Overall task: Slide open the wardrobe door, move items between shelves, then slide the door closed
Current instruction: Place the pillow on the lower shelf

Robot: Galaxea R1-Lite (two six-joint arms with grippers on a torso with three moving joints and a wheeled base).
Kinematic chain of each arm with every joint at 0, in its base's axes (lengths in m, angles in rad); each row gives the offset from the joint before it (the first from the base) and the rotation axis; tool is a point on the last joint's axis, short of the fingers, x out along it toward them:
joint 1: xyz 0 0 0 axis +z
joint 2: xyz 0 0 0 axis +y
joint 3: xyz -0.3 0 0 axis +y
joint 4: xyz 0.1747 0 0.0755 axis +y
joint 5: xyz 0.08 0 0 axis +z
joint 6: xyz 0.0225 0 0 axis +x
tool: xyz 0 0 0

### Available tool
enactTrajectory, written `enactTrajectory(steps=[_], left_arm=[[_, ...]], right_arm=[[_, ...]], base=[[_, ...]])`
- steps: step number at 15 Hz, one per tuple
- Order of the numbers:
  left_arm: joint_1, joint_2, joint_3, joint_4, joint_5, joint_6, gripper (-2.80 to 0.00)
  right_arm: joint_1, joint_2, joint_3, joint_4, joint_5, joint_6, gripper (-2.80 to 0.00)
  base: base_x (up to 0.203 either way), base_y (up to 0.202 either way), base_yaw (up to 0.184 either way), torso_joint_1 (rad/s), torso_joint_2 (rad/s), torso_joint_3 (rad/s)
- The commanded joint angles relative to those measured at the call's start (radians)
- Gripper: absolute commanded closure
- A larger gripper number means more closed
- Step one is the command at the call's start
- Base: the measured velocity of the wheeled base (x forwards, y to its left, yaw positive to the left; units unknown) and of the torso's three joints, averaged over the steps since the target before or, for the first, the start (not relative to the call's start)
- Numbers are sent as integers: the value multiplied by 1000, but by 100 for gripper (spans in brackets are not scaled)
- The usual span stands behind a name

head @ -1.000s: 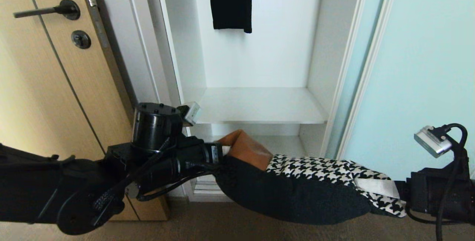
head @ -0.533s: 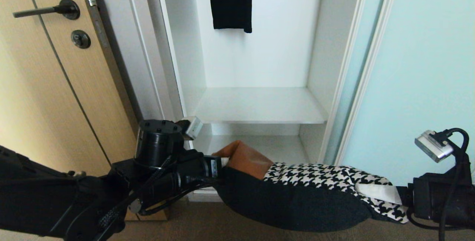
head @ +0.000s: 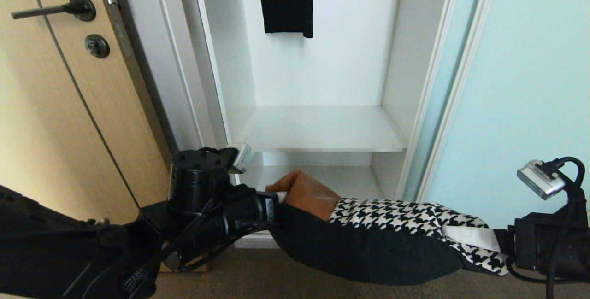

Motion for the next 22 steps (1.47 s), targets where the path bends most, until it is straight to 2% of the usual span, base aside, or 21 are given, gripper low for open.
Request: enactTrajectory(steps=[1, 5, 16, 19, 22], left_arm=[[-24, -11, 5, -3, 11, -1, 0], [-24, -14, 27, -13, 17, 1, 0], [-23, 21, 17, -14, 19, -8, 0], [-24, 40, 15, -16, 54, -9, 0], [-22, 37, 5, -16, 57, -9, 0]], right_arm=[[1, 8, -12, -4, 4, 4, 0], [1, 47, -45, -4, 4, 64, 0], [5, 114, -45, -64, 4, 68, 0], [4, 126, -47, -68, 6, 68, 0], [5, 128, -43, -69, 6, 66, 0]], base=[[0, 0, 0, 2, 2, -159], [0, 0, 0, 1, 5, -184], [0, 0, 0, 4, 4, -201], [0, 0, 0, 1, 2, -197], [0, 0, 0, 2, 3, -197]])
